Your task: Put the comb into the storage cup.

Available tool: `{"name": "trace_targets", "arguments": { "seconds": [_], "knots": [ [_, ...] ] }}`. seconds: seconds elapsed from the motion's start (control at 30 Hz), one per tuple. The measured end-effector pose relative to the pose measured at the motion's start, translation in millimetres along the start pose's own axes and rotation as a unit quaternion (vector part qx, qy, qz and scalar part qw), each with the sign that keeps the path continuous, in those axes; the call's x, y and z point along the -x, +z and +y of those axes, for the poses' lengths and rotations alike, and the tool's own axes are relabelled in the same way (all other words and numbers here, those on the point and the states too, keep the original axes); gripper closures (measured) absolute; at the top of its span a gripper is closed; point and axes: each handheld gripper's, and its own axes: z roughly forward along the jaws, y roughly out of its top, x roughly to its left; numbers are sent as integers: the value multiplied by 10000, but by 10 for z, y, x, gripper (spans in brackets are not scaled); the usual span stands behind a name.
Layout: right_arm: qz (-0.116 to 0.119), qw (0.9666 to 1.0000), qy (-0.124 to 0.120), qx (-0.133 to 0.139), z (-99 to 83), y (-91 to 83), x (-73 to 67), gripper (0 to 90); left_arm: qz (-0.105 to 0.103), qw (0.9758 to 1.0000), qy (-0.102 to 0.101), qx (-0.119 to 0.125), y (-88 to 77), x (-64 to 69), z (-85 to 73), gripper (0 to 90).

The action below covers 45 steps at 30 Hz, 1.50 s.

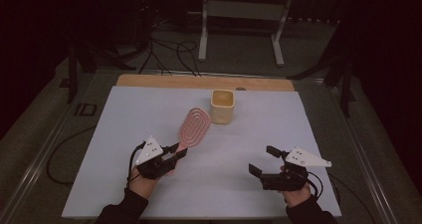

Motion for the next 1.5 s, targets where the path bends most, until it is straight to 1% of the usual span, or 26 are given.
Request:
{"name": "trace_targets", "arguments": {
  "seconds": [0.17,0.4,0.5,0.57,0.63,0.67,0.83,1.03,1.23,1.27,1.3,1.37,1.5],
  "knots": [
    [96,9999,76,8,150,43,-33,81,-12,10000,17,15,-5,7,2,714],
    [152,9999,-13,38,304,107,-65,81,-7,10000,52,7,-1,17,3,714],
    [151,9998,-110,7,364,151,-85,81,-8,10000,36,20,-5,14,5,714],
    [162,9998,-130,29,374,162,-86,80,12,10000,33,17,-6,14,6,714],
    [151,9998,-79,58,413,188,-87,80,-17,10000,26,36,-7,13,8,714],
    [182,9998,-48,65,424,196,-89,80,-10,10000,40,33,-8,14,9,714],
    [196,9997,-83,78,477,255,-107,80,-12,10000,44,45,-9,22,12,714],
    [284,9995,-104,82,560,330,-147,80,-19,10000,29,73,-15,16,14,714],
    [383,9991,-156,111,641,394,-173,80,-5,10000,45,68,-19,18,15,714],
    [429,9989,-162,103,659,408,-176,80,-11,10000,36,71,-20,17,16,714],
    [426,9989,-174,97,670,416,-177,80,13,10000,43,79,-19,20,15,714],
    [435,9987,-232,88,705,435,-183,80,3,10000,44,72,-18,17,14,714],
    [471,9985,-268,105,777,476,-211,81,-11,10000,42,57,-12,18,11,714]
  ]
}}
